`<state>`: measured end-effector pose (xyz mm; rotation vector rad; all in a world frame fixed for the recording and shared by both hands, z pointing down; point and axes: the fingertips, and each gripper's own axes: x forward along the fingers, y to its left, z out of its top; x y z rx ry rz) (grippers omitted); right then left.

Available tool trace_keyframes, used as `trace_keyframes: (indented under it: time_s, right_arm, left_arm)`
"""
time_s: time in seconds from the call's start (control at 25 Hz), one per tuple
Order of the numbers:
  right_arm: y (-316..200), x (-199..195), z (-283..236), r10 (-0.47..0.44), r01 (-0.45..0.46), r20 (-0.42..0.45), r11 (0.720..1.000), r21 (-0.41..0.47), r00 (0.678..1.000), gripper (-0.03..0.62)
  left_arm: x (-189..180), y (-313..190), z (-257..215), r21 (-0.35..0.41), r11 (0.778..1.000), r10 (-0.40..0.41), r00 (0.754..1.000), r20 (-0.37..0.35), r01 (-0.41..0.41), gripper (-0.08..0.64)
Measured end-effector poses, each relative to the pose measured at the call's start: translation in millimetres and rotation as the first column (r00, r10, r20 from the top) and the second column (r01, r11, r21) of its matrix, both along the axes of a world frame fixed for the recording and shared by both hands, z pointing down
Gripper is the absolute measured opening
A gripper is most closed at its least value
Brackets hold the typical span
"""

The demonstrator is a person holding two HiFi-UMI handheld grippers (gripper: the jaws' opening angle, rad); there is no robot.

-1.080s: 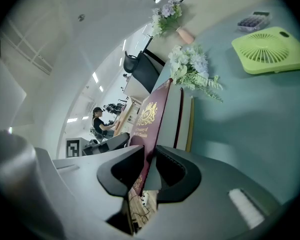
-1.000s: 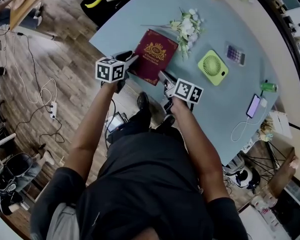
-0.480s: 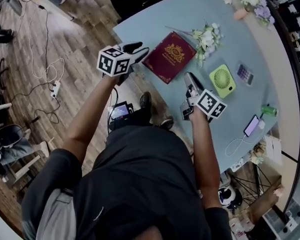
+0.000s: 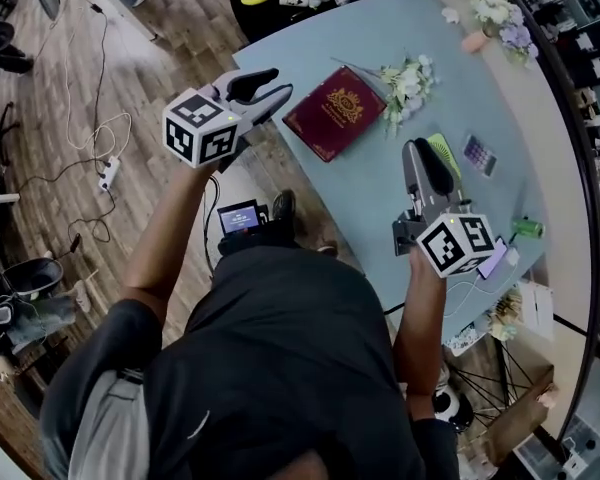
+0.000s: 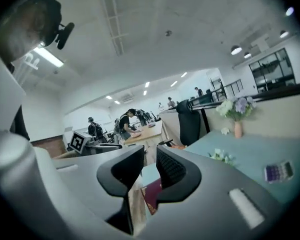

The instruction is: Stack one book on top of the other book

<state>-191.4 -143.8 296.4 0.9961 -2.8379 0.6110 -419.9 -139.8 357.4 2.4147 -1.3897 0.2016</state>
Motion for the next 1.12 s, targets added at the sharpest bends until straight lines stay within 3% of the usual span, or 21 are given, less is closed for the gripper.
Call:
trace_keyframes:
  time_s: [0.2, 0.4, 0.68, 1.12]
  right_arm:
    - [26, 21, -85, 0.006, 0.007, -0.053, 0.973, 0.233, 0.999, 0.060]
    - [50, 48, -141, 0.025, -0.005, -0.052, 0.933, 0.361, 0.998, 0.058]
    - [74, 93, -172, 0.077, -0.053, -0.038, 0.901, 0.431, 0.996, 0.058]
    - [96, 168, -180, 0.172, -0.135, -0.043, 0.882, 0.451, 0.984, 0.057]
  left_arm:
    - [25, 20, -57, 0.116, 0.993, 0.023, 0.998, 0.056, -0.029, 0.186]
    - [51, 42, -97, 0.186, 0.981, 0.044, 0.994, 0.098, -0.061, 0.186]
    - [88, 64, -130, 0.254, 0.960, 0.096, 0.990, 0.105, -0.120, 0.186]
    - [118, 84, -111, 0.199, 0.977, 0.066, 0.994, 0.089, -0.083, 0.186]
